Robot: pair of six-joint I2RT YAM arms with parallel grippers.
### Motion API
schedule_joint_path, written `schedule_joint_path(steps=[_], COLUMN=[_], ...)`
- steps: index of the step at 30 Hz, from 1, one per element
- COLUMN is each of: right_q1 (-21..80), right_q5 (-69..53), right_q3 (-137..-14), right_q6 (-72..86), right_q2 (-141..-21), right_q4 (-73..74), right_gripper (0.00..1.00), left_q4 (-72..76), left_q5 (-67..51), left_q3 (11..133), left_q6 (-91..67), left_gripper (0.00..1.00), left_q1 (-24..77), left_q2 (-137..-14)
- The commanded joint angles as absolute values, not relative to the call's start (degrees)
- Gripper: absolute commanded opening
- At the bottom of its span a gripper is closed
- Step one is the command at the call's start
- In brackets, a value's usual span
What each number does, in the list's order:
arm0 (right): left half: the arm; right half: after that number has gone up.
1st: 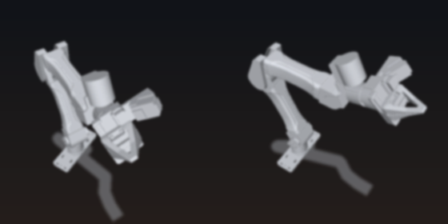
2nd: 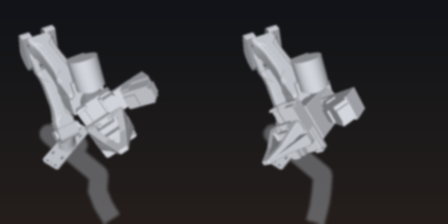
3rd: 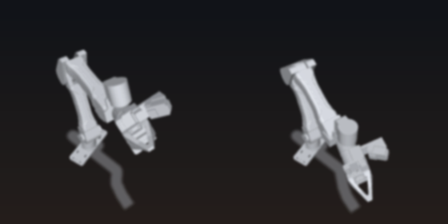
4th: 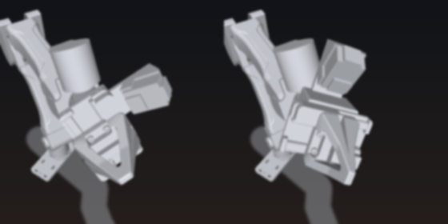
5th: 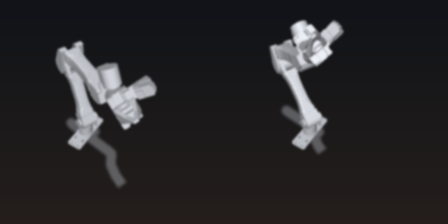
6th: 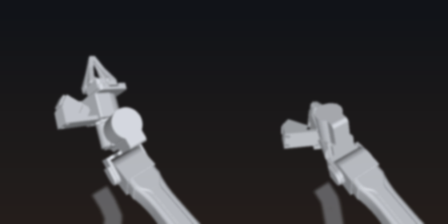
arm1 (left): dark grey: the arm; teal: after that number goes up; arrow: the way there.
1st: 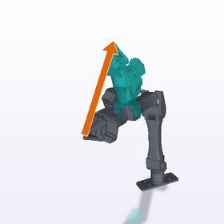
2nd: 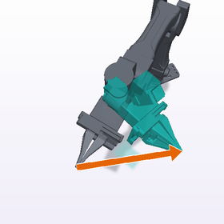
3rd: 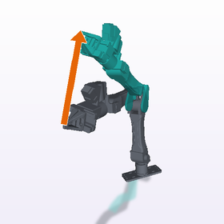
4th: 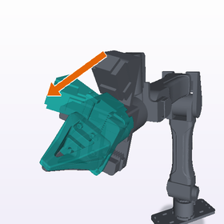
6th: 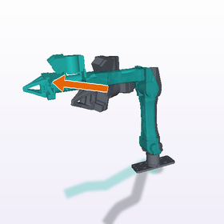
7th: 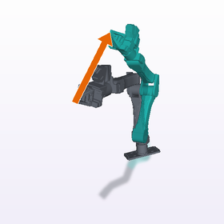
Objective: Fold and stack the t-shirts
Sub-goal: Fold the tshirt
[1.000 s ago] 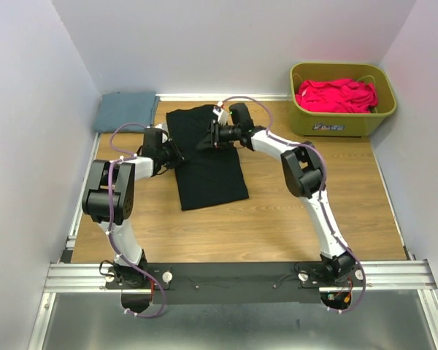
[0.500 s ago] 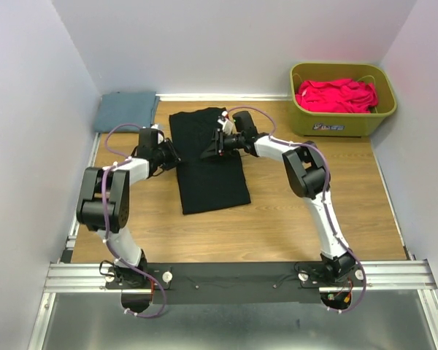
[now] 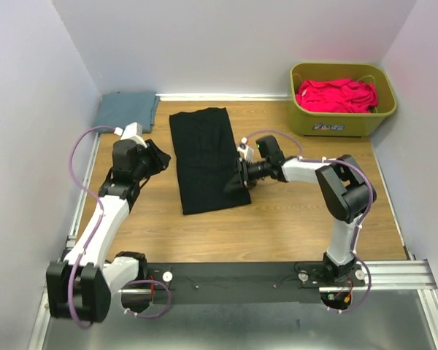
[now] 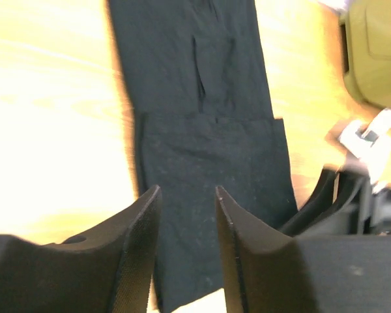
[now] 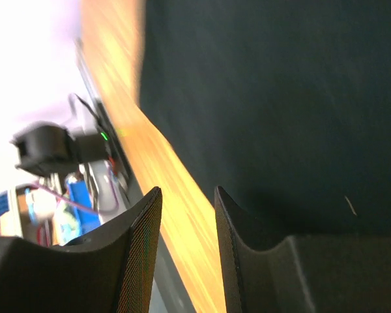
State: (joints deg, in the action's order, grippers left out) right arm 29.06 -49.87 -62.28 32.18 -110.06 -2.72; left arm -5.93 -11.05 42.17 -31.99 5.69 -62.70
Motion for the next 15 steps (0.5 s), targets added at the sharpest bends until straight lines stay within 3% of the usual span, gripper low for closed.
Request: schedule_joint_path(steps=[1, 6, 15], right_q1=[27.08, 23.82, 25.66], right_q5=[-53.08, -55.98, -53.17], right_q3=[-53.46, -45.27, -49.74], right_q6=[28.21, 32.34, 31.9], right_q2=[-110.56, -115.66, -103.73], right_q4=[-7.63, -21.17, -14.51], right_gripper=[0.45, 0.45, 0.46], left_q4=[-9.84, -9.84, -9.49], left_q5=[-1.94, 4.29, 9.67], left_q3=[39.38, 37.53, 36.3], left_q6=[-28.83, -27.16, -23.65], left_gripper=[0.48, 0.52, 0.76], left_q1=[5.45, 5.45, 5.45], left_q2=[-54.68, -49.31, -43.86])
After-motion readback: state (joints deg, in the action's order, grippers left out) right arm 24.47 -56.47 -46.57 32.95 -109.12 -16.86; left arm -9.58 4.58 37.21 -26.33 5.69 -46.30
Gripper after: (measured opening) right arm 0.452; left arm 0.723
